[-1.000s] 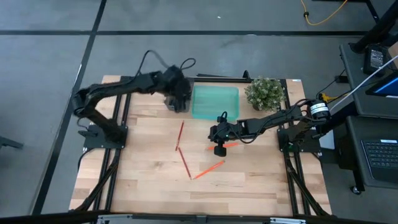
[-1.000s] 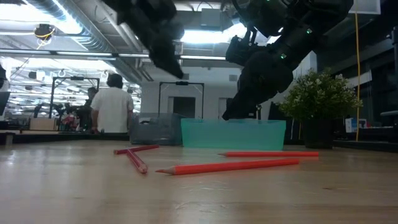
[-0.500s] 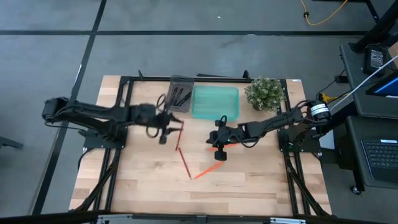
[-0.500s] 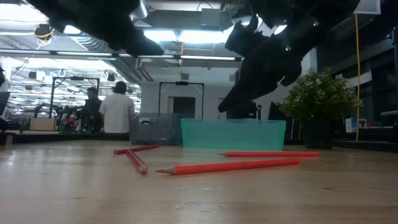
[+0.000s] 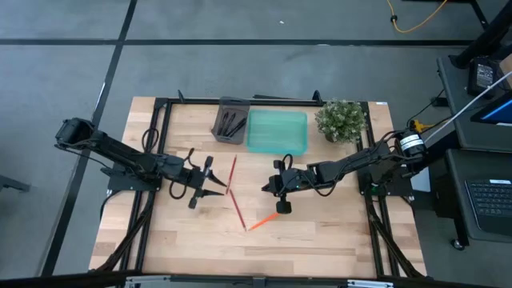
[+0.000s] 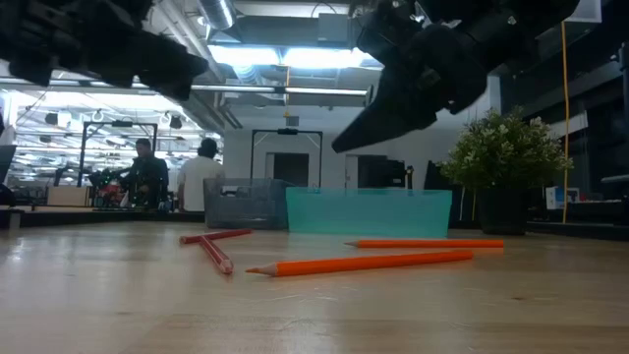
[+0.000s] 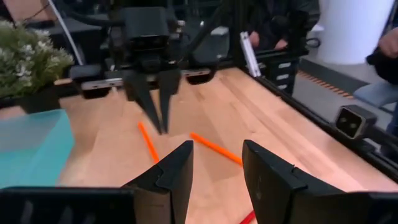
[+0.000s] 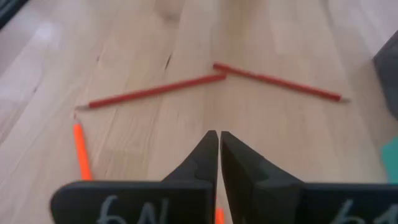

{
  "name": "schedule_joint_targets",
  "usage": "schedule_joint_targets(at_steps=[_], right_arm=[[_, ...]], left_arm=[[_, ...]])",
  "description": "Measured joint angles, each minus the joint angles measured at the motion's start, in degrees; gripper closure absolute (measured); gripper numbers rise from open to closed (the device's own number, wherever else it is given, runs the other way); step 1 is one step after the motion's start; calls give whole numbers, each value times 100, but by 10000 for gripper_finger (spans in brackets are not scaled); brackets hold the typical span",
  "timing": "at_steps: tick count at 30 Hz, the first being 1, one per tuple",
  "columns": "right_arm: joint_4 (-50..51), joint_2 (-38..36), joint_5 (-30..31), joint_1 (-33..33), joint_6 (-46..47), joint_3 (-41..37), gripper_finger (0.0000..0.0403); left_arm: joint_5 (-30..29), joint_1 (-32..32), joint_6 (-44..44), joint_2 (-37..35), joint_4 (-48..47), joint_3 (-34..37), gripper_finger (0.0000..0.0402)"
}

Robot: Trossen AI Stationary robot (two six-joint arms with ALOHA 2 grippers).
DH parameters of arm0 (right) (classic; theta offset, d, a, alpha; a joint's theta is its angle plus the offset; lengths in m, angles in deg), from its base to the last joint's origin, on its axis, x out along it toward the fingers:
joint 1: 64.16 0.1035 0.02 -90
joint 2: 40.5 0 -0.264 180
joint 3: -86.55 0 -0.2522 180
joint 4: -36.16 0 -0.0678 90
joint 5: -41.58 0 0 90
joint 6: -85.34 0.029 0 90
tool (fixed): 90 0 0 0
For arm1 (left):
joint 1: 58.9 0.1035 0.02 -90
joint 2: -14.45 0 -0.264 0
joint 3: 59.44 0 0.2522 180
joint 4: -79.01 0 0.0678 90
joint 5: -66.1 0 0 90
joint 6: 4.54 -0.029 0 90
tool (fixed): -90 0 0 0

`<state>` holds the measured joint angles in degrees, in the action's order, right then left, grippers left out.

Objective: Sort pens & pencils
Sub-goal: Put the orange pencil into the green bin

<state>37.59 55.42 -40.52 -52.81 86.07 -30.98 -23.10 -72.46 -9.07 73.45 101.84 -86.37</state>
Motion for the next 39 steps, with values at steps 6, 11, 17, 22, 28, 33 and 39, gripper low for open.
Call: schedule_joint_targets(at_steps=[6,11,17,22,28,33,39], right_arm=[[439,-2,-2,-7,82,209,356],[1372,-2,0,-7,215,712,292],[3715,-2,292,-14,729,1511,223],[4643,-2,496,-15,1193,1906,194],[5347,25,277,-18,1418,1918,183],[5433,74,258,-26,1544,1859,191],[5227,271,254,-27,1348,1609,200]], left_arm=[[-103,-188,281,4,320,327,270],[-180,-218,263,4,361,345,270],[-189,-239,-29,4,405,345,270],[-344,-240,-382,5,744,345,269],[-699,-238,-371,74,656,347,269],[-761,-236,-371,114,800,347,269],[-761,-236,-366,114,871,347,269]])
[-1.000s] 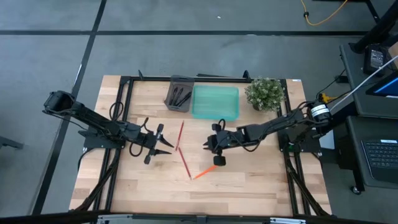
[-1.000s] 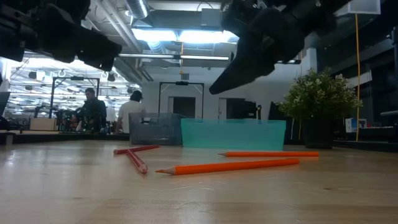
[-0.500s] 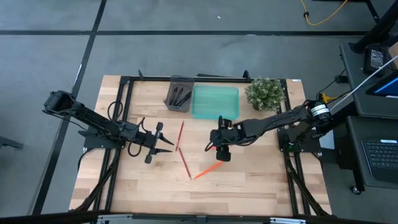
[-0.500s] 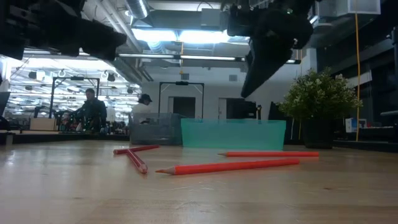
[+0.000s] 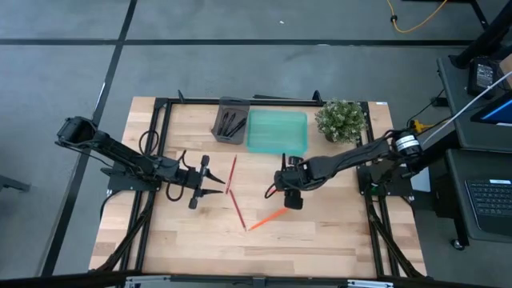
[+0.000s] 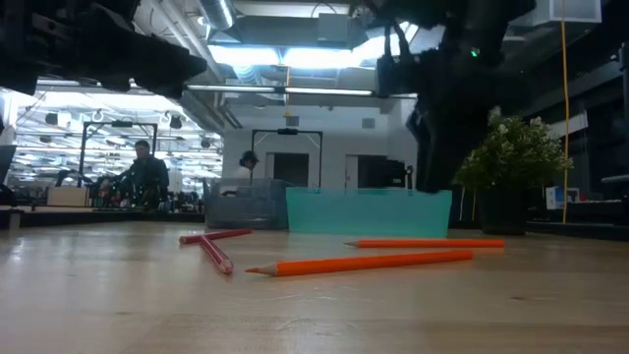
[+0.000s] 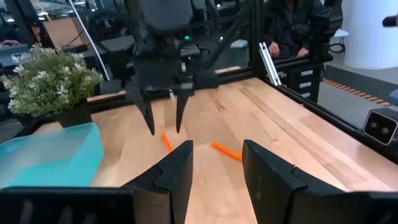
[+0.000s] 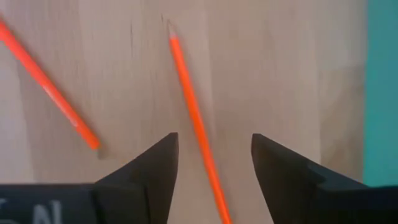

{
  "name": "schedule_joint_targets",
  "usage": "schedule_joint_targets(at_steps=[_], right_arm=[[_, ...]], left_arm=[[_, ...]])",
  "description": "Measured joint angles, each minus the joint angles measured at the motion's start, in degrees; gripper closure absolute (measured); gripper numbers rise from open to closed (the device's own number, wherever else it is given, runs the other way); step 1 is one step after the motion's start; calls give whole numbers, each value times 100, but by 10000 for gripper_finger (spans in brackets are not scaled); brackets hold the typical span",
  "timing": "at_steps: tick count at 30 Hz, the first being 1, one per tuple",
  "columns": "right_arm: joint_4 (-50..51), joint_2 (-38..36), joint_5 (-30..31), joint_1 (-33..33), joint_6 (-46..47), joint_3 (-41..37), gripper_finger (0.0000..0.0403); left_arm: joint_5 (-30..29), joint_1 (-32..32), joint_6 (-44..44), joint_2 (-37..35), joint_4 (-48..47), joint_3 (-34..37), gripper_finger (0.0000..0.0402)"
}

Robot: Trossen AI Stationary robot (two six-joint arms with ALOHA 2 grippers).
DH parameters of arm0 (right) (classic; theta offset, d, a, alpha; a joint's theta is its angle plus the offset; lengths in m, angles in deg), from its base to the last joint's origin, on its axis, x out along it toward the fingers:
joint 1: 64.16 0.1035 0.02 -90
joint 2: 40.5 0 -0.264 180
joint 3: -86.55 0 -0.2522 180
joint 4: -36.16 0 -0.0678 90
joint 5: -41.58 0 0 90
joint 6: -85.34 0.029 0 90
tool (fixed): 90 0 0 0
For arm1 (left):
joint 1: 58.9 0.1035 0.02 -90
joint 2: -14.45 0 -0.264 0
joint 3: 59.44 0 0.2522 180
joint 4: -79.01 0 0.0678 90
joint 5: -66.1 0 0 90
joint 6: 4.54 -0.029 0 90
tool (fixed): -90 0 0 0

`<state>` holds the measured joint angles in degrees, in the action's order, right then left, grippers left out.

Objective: Sort pens & pencils
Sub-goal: Put the orange pencil into the green bin

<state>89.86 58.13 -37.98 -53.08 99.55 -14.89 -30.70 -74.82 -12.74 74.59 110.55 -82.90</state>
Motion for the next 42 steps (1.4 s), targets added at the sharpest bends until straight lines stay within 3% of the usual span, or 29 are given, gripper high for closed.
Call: schedule_joint_targets(at_steps=[11,42], right_arm=[[-122,335,-443,-1,-343,-142,201],[-429,918,-612,-182,-792,-138,201]], left_arm=[[2,2,180,1,-60,0,269],[45,2,657,2,-241,0,269]])
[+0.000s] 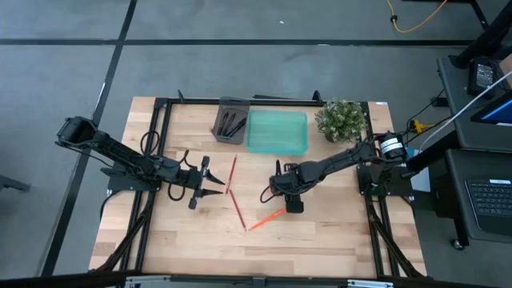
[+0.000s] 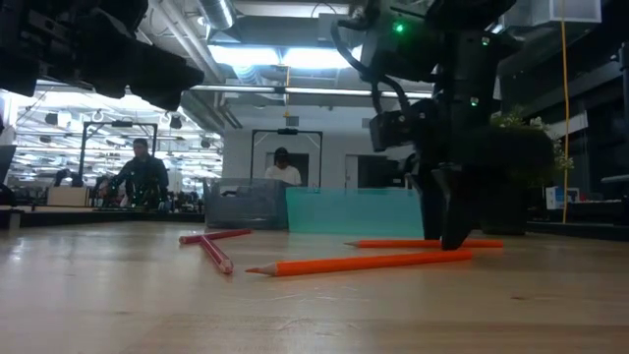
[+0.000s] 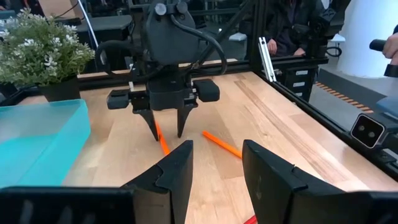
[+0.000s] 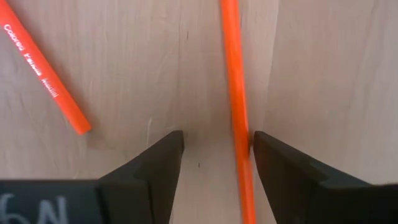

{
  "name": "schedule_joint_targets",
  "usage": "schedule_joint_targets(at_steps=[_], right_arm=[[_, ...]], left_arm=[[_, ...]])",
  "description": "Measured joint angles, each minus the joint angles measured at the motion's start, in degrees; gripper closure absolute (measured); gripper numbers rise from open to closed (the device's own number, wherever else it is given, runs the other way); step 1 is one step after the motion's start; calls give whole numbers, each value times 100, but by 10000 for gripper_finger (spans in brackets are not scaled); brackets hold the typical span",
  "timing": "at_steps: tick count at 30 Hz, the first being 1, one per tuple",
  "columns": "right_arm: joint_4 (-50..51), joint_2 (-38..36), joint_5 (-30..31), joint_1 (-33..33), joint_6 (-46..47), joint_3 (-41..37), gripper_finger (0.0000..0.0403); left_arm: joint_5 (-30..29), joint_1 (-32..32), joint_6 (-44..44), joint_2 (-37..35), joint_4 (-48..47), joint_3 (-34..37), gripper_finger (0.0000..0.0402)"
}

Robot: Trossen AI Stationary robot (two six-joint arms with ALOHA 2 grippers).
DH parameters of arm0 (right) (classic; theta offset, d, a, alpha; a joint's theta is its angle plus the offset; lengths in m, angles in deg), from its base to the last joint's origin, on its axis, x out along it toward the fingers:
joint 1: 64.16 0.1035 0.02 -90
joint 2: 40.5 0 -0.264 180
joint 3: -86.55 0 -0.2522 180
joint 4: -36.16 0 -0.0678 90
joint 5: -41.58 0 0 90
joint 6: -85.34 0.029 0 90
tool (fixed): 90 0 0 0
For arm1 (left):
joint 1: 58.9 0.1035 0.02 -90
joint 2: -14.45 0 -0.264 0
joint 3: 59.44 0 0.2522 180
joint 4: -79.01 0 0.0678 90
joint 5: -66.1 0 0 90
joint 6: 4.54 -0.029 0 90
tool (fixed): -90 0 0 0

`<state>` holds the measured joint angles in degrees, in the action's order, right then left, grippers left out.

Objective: Sort pens & pencils
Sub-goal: Put the orange pencil into the green bin

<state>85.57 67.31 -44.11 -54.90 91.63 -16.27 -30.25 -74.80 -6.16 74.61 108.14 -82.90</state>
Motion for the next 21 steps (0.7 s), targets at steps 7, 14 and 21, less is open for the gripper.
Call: schedule_joint_targets(at_steps=[7,14,21], right_arm=[[-51,8,-129,-104,-92,-7,201],[-78,13,-225,-133,-242,-9,201],[-121,15,-339,-195,-385,-9,234]], left_arm=[[0,0,0,0,0,0,269],[0,0,0,0,0,0,269],[0,0,-2,0,1,0,269]])
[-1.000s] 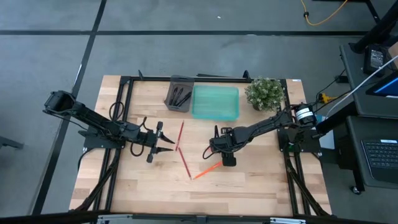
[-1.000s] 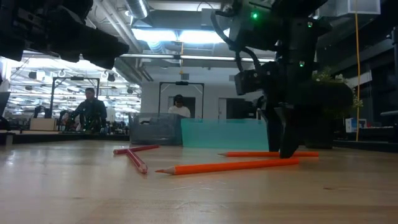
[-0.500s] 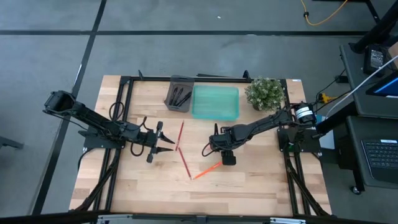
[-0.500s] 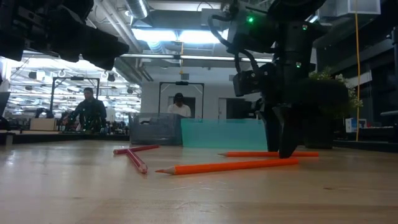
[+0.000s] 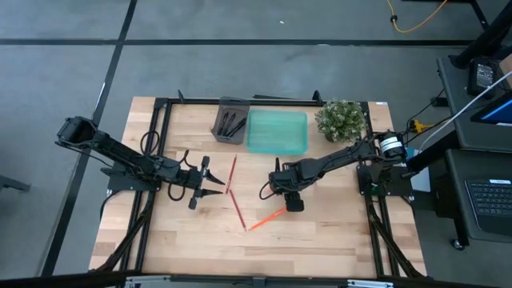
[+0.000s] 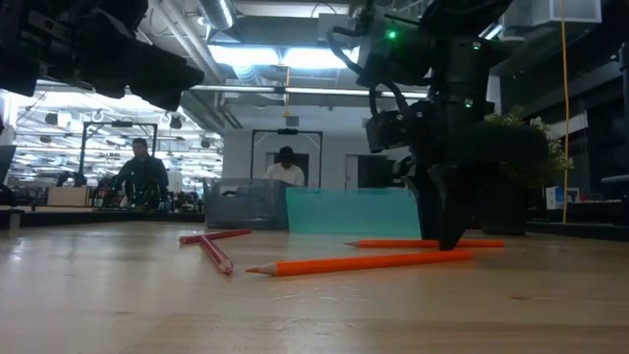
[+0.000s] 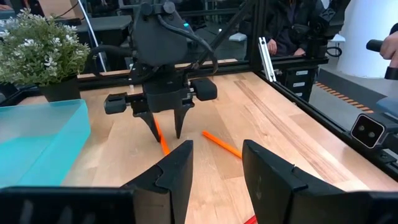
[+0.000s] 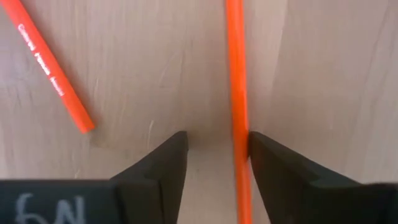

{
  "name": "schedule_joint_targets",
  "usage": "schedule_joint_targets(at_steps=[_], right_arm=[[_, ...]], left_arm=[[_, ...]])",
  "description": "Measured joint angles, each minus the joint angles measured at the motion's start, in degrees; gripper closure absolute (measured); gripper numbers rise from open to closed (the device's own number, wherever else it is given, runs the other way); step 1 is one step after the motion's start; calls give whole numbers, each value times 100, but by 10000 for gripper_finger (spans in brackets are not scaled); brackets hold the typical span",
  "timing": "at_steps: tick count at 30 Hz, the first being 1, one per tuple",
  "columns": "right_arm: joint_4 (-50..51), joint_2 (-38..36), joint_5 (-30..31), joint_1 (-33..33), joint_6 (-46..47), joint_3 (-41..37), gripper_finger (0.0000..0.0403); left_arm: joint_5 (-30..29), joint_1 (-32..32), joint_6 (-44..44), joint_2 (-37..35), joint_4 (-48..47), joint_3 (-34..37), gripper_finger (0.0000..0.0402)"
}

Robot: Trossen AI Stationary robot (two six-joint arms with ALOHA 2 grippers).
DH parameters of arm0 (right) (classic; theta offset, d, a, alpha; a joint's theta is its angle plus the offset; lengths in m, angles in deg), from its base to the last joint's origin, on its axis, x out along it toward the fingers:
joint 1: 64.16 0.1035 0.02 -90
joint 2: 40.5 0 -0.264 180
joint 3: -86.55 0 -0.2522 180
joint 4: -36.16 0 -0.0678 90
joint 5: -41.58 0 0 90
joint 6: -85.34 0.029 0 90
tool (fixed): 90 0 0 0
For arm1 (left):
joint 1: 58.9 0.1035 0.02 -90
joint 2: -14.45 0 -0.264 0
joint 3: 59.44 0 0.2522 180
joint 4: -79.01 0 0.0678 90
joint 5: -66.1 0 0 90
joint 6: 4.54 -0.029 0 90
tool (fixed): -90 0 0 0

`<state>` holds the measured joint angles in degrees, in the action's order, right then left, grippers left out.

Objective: Sort pens & pencils
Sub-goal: Put the orange pencil into the green bin

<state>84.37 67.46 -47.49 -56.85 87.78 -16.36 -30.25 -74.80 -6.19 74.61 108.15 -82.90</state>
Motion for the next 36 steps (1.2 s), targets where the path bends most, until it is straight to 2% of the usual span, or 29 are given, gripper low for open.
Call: schedule_joint_targets(at_steps=[12,30,36], right_arm=[[-11,0,-86,-109,17,0,296],[-40,2,-85,-109,4,11,359],[-29,2,-89,-110,4,11,369]], left_arm=[[0,0,0,0,1,0,269],[0,0,2,0,1,0,269],[0,1,1,0,1,0,269]])
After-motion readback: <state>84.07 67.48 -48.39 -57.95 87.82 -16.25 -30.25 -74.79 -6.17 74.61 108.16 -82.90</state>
